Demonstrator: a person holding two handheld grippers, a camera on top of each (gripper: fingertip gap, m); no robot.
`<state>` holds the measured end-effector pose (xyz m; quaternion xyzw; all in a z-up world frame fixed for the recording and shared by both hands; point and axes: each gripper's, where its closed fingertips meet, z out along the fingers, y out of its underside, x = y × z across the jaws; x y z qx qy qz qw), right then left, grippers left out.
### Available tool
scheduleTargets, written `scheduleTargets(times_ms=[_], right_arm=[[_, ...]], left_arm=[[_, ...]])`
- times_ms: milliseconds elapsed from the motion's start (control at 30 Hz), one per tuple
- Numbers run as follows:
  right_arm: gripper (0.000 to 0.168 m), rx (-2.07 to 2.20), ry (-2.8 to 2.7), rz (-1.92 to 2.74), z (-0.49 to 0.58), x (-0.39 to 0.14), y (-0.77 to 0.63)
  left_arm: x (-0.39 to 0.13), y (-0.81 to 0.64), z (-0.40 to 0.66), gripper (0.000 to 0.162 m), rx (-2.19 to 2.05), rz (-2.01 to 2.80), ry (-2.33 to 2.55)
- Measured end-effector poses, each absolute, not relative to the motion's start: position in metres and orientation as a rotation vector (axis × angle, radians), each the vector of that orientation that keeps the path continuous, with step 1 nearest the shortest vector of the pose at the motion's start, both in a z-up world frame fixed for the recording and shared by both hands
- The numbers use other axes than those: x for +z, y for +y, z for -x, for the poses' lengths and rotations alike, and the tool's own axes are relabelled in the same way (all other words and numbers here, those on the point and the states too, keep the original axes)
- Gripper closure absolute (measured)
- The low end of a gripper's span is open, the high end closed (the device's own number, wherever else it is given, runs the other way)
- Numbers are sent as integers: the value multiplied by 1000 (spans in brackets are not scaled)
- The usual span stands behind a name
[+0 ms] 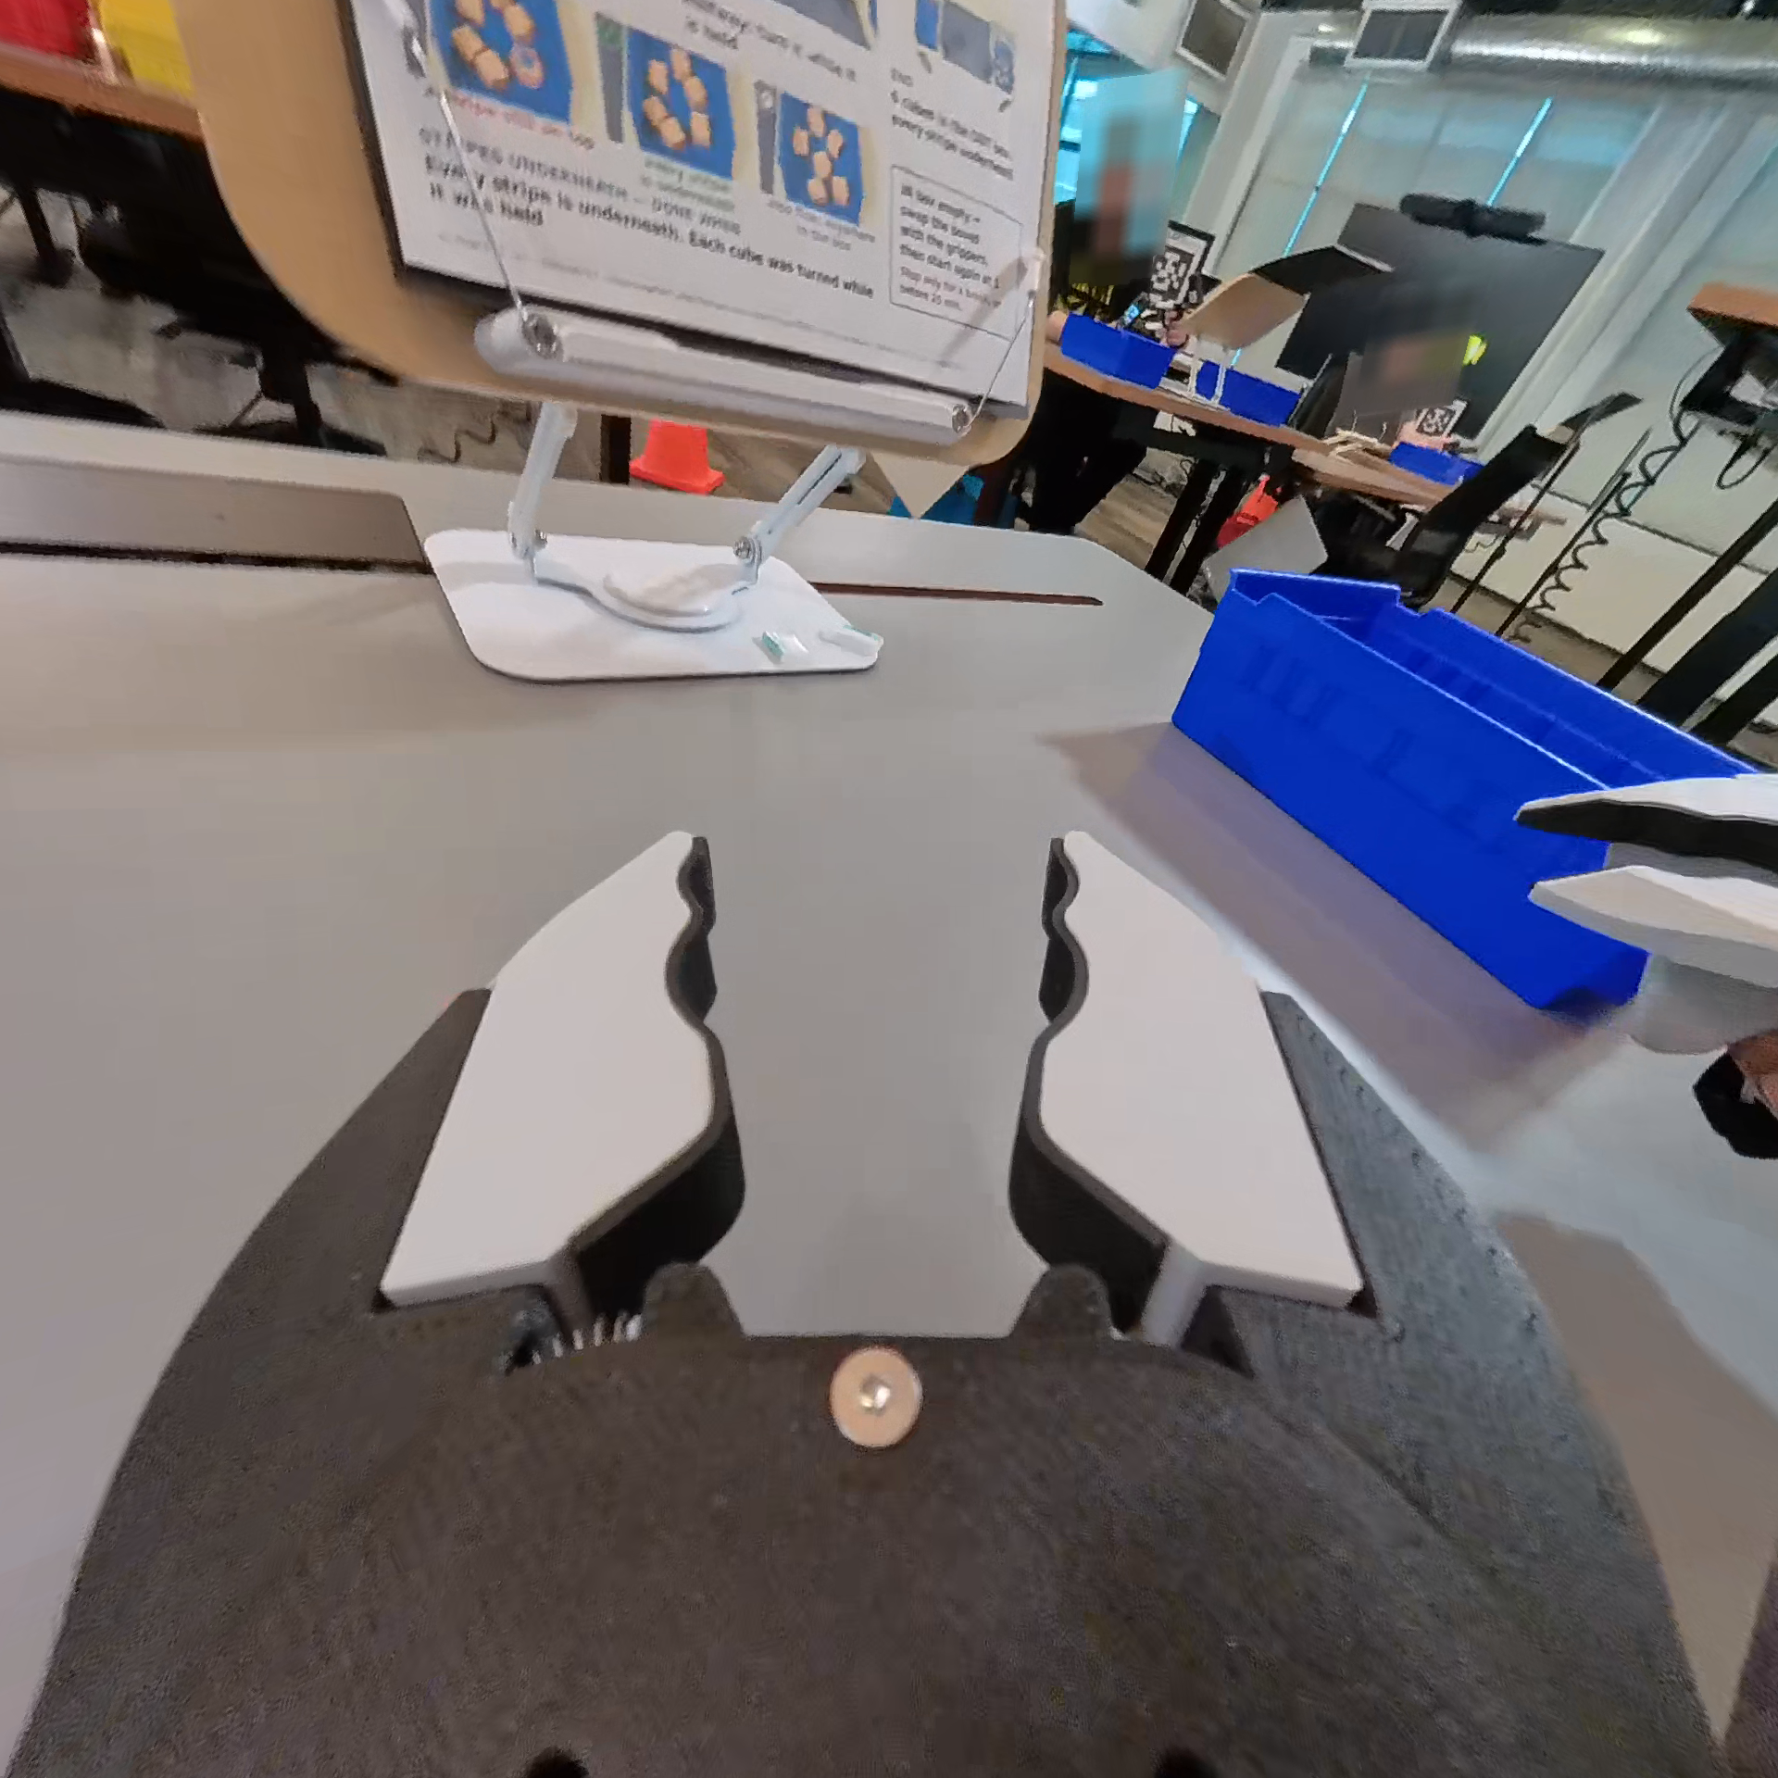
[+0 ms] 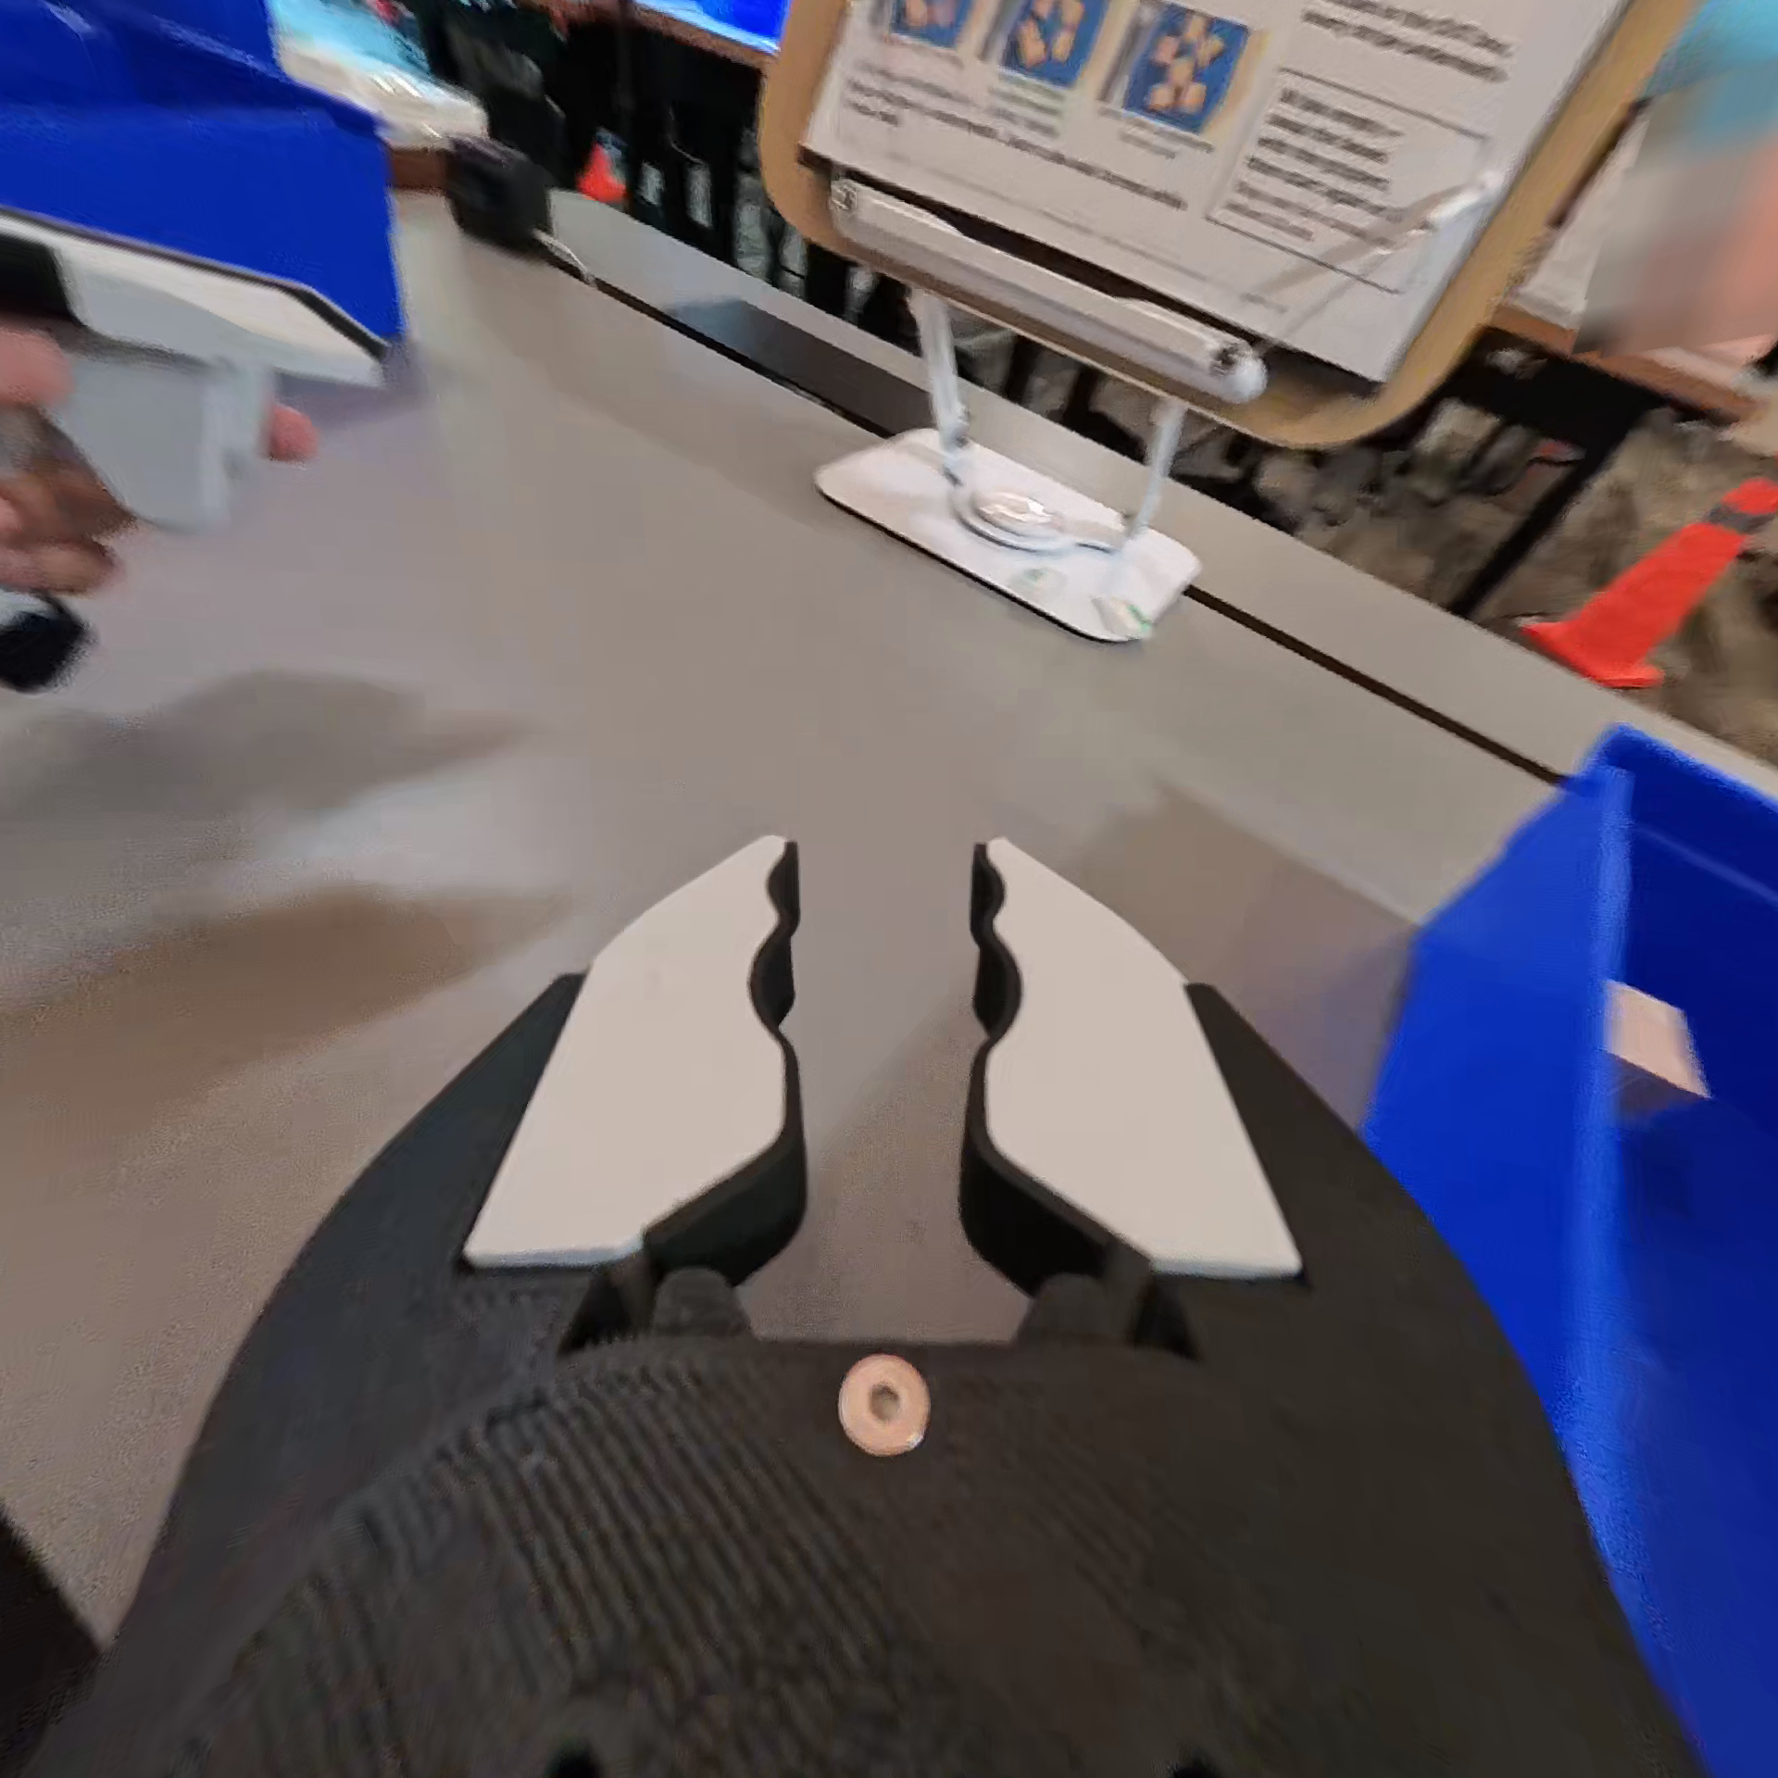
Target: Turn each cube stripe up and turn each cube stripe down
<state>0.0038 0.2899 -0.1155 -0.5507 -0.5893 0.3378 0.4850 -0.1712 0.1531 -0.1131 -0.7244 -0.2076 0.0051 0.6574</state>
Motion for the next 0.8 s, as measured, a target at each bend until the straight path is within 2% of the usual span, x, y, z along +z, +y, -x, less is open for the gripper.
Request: scheduleTargets(times_ms=[200, 433, 800], right_arm=[[136, 855, -1317, 1405, -50, -110, 311], [136, 888, -1249, 1414, -86, -100, 301], [136, 1016, -1344, 1361, -26, -97, 286]], left_arm=[[-119, 143, 152, 95, -93, 1647, -503], [-118, 119, 122, 100, -11, 1679, -432], [-125, 33, 122, 104, 214, 1708, -489]])
